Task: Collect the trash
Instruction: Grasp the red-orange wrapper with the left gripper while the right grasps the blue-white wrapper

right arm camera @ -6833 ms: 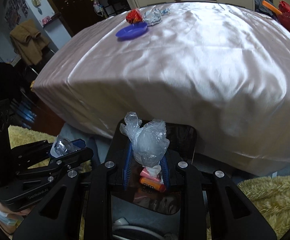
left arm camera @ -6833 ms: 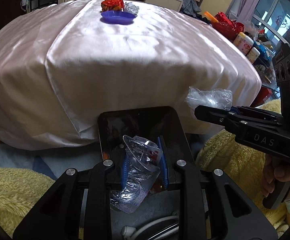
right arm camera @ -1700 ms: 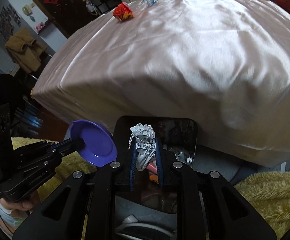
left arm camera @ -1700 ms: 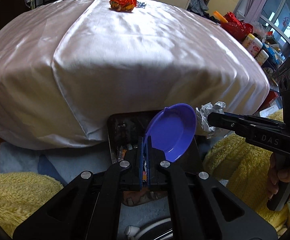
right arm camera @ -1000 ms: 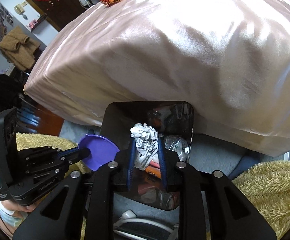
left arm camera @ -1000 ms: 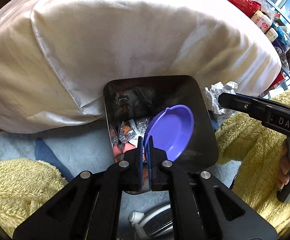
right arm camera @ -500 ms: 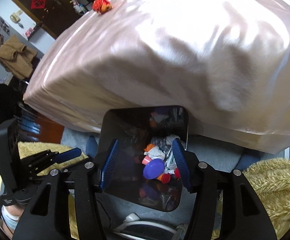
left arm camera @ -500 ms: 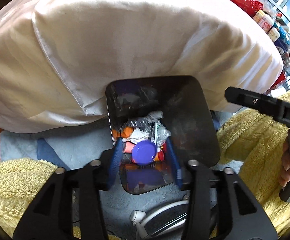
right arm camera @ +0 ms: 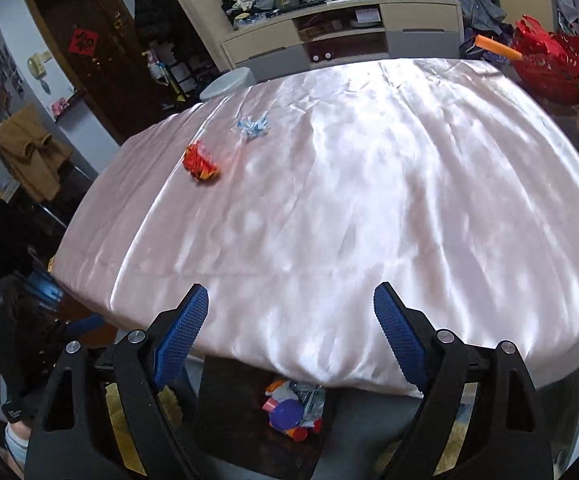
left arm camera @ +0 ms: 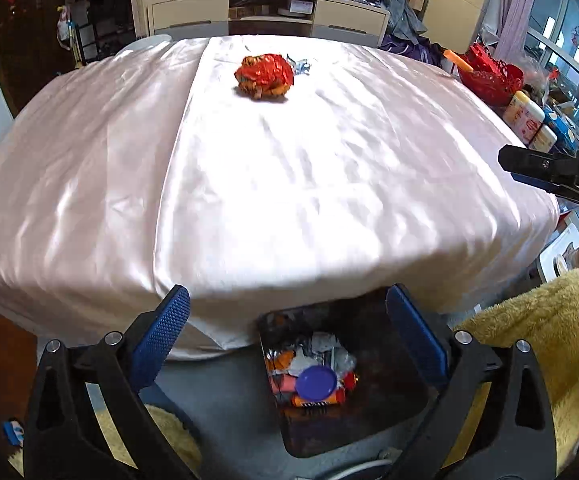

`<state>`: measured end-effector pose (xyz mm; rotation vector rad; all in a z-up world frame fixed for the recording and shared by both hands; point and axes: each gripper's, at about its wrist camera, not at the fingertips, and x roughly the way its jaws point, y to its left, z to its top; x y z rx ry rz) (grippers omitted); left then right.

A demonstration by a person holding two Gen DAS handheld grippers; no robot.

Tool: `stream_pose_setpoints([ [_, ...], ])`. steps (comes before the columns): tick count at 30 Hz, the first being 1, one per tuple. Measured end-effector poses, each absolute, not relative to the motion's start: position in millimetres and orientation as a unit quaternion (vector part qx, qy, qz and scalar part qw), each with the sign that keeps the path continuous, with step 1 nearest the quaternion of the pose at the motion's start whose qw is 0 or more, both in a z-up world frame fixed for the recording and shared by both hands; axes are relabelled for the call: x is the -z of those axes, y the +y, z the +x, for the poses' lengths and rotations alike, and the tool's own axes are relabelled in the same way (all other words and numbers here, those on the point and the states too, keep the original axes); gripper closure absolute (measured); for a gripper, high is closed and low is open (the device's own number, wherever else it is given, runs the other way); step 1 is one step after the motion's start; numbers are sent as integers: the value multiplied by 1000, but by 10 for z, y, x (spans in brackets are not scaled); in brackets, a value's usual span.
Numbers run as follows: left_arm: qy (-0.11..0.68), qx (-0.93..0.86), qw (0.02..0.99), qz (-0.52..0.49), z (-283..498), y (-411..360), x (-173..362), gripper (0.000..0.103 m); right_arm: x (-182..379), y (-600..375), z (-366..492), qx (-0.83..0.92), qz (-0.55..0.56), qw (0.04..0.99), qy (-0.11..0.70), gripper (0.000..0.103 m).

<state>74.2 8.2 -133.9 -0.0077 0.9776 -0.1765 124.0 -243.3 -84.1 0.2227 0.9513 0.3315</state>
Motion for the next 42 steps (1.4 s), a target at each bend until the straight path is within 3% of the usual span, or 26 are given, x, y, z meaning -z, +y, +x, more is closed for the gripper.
stream_pose_setpoints([
  [14,447,66,891,-41,1883,202,1141,9,710,-2097,2386,-160,74,871,458,17],
  [21,447,63,892,-14,2518,138,1196,9,791,-1807,2978,-162,61,872,459,17],
  [28,453,70,888,-24,2908,69,1318,12,938,-1528,3391,-181,61,863,468,37],
  [30,454,69,888,-25,2986,61,1340,13,978,-1459,3476,-193,68,857,473,38],
  [32,454,68,888,-24,3047,71,1356,18,1005,-1368,3538,-204,69,853,476,45],
  [37,463,73,883,-26,3165,101,1419,36,1123,-1221,3692,-207,55,842,495,52],
  [42,462,79,883,-21,3201,123,1464,40,1244,-1132,3724,-213,45,833,509,66],
])
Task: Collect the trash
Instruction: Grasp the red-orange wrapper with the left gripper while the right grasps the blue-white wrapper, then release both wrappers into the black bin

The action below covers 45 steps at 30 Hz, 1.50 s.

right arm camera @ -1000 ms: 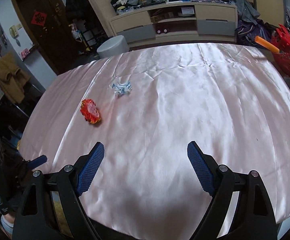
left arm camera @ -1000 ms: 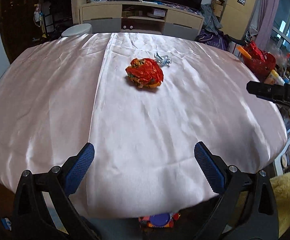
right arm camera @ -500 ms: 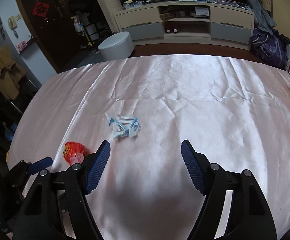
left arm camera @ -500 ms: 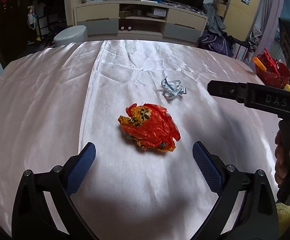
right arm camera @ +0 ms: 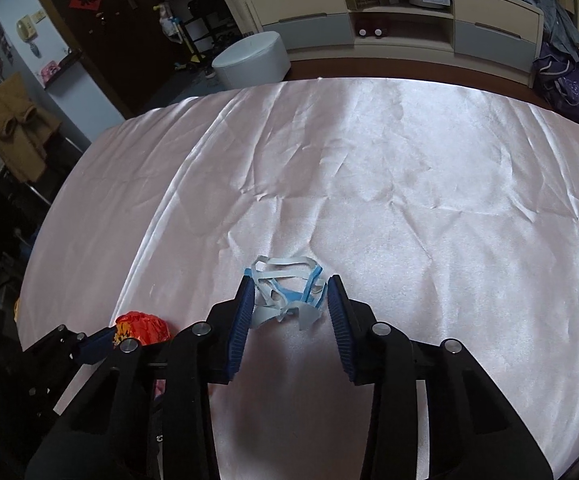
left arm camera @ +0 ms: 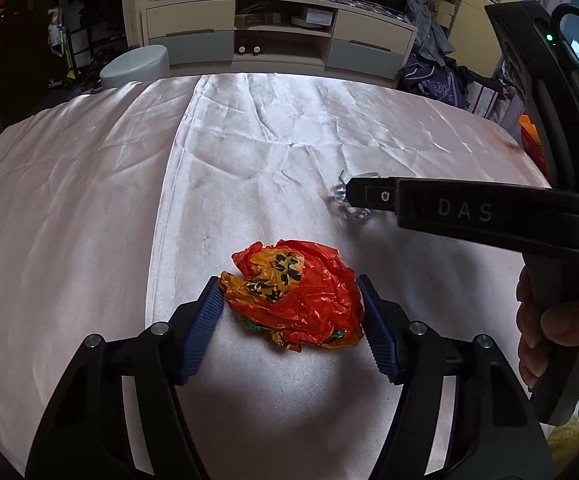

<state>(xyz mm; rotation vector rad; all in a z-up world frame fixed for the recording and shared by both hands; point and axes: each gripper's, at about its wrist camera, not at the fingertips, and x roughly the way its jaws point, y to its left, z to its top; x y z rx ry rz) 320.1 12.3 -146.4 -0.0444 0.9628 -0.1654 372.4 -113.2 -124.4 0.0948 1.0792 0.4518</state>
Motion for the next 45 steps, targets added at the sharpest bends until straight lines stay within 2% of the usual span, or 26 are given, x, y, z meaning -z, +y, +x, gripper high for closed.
stream_pose_setpoints([
  [2,460,83,884,-16,3192,119,1455,42,1271,-1099,3712,-222,39,830,510,74],
  [5,455,87,886,-12,3142,122,1422,45,1256,-1098,3677,-227,45,830,507,80],
  [14,436,92,895,-2,2775,183,1140,45,884,-1333,3346,-219,48,845,486,80],
  [27,411,121,903,-20,1710,19,751,45,423,-1565,2260,-217,38,860,461,80],
  [37,416,135,899,-33,947,-132,857,45,388,-1762,1359,-228,40,865,446,80],
  [45,430,134,892,-34,525,-173,1118,45,685,-1849,807,-233,69,856,456,80],
])
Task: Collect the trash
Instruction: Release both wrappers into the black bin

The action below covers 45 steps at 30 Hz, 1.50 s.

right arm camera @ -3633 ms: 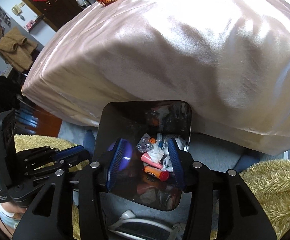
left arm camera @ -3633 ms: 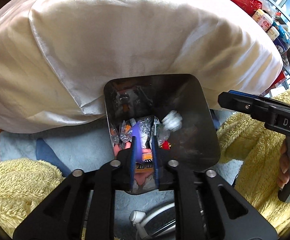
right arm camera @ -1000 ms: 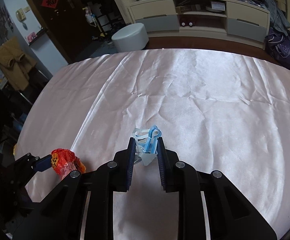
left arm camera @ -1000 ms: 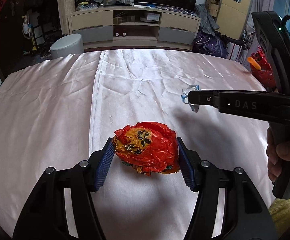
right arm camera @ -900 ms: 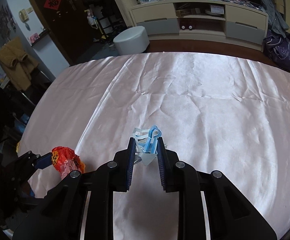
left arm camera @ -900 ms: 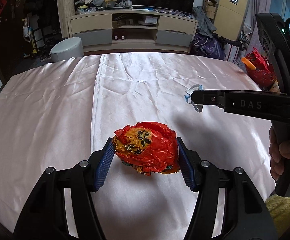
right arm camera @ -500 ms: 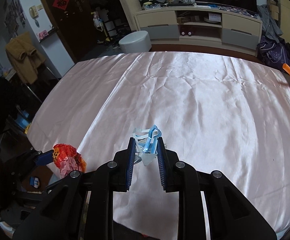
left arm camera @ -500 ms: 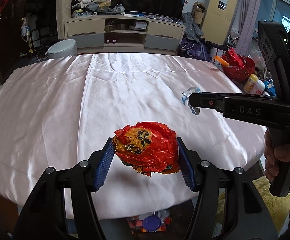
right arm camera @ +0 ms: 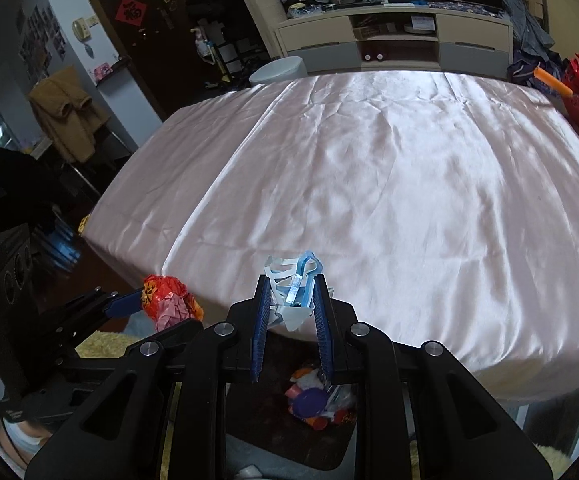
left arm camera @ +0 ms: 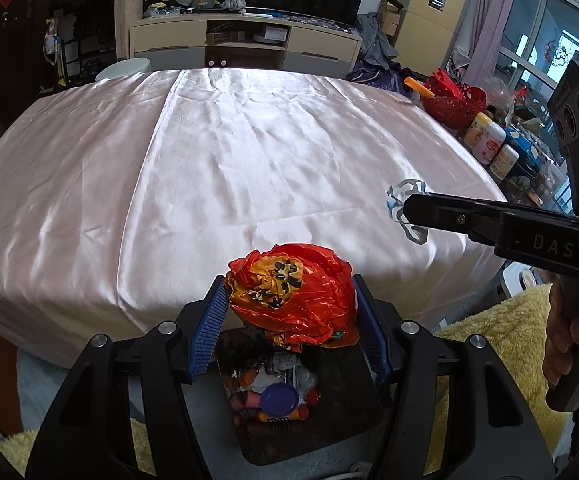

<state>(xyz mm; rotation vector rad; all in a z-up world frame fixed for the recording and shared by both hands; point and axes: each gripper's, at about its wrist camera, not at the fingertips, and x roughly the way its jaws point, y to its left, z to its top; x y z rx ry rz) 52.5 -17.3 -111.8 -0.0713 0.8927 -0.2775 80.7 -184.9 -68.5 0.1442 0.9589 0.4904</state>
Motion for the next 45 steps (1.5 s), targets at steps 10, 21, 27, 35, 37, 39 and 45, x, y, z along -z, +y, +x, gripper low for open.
stream_pose_setpoints([
  [10,476,127,870,-34,229,-182,1793,45,1441,-1818,453,-221,70,840,490,80],
  [21,509,149,848,-23,141,-240,2250,45,1808,-1871,370,-224,78,828,508,80],
  [27,520,146,841,-28,160,-205,2307,43,1858,-1834,394,-227,73,823,515,79],
  [35,531,136,836,-14,163,-217,2355,22,1875,-1838,419,-207,68,830,514,41],
  [37,530,135,837,-15,157,-208,2350,14,1885,-1873,417,-201,68,831,514,36],
  [39,529,132,838,-16,151,-194,2349,8,1887,-1907,416,-193,66,834,513,29],
  [45,529,114,841,-23,131,-71,2313,8,1816,-2004,382,-166,44,849,500,5],
])
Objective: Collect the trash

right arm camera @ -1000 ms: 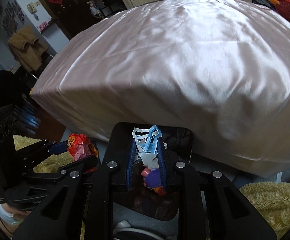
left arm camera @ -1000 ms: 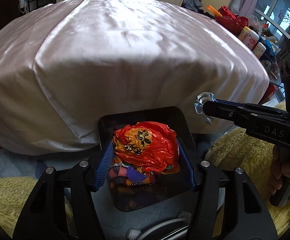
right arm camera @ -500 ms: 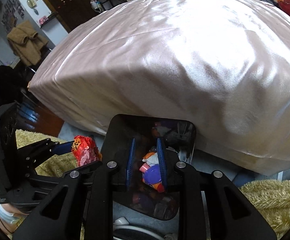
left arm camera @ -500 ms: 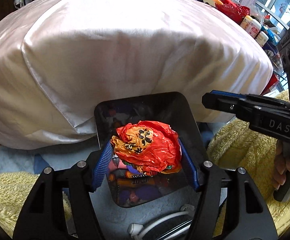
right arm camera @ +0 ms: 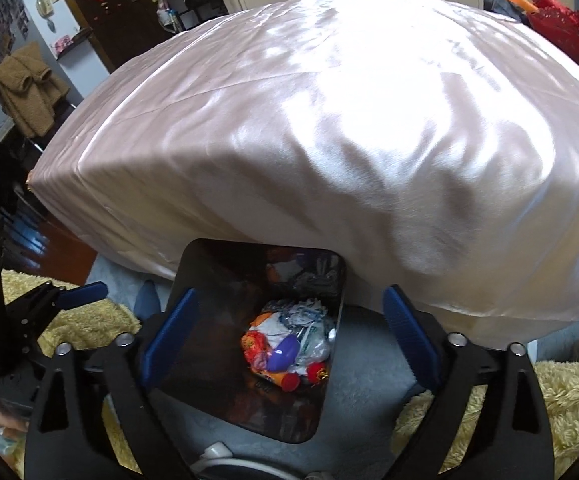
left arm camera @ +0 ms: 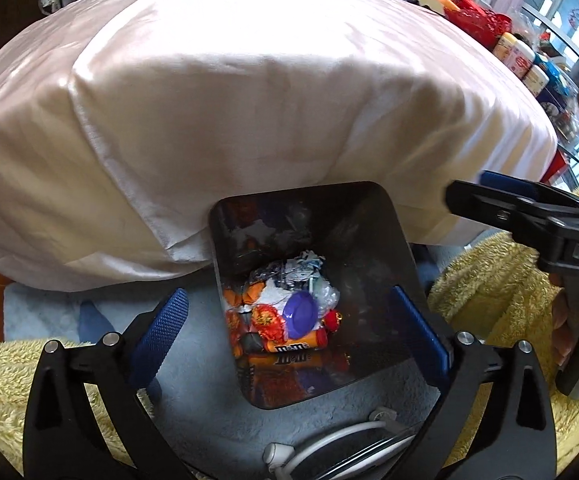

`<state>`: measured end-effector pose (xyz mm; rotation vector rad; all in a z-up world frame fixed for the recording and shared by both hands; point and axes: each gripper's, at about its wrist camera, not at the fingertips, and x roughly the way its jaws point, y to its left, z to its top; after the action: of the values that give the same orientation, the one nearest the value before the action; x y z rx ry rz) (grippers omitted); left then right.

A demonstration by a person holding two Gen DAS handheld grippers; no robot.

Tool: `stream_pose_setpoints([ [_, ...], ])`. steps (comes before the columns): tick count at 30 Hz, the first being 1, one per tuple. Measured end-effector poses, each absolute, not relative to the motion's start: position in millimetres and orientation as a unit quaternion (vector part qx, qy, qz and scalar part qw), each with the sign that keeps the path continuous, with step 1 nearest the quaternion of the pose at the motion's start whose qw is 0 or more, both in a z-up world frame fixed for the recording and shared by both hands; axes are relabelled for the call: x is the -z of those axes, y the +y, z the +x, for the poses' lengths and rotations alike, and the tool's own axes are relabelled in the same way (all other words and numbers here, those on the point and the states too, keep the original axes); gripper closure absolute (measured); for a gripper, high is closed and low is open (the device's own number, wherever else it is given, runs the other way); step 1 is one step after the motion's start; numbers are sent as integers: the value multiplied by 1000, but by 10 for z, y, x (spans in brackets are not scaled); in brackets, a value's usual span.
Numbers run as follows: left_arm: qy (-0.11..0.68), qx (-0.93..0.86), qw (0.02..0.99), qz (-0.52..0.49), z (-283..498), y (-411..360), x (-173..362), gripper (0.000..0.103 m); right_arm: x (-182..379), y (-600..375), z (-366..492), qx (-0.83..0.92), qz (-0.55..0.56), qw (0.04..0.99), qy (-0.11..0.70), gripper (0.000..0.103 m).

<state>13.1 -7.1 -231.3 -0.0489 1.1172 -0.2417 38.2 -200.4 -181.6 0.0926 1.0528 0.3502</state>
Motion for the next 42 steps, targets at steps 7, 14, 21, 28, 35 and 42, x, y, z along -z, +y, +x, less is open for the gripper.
stream_pose_setpoints([
  [7,495,90,864,-26,83,19,2016,8,1525,-2154,291,-138,50,875,461,3],
  [14,426,84,901,-19,-74,38,1356,8,890,-2284,118,-114,54,908,401,3],
  [21,347,48,937,2,-272,59,484,8,84,-2395,-179,-99,38,942,317,3],
  [28,286,25,958,4,-501,117,-52,8,-393,-2552,-474,-54,35,964,258,3],
  [35,249,-6,968,7,-646,145,-285,8,-600,-2540,-661,-15,1,976,216,3],
  [42,239,-1,971,8,-701,110,-335,8,-682,-2497,-748,-17,-4,979,202,3],
])
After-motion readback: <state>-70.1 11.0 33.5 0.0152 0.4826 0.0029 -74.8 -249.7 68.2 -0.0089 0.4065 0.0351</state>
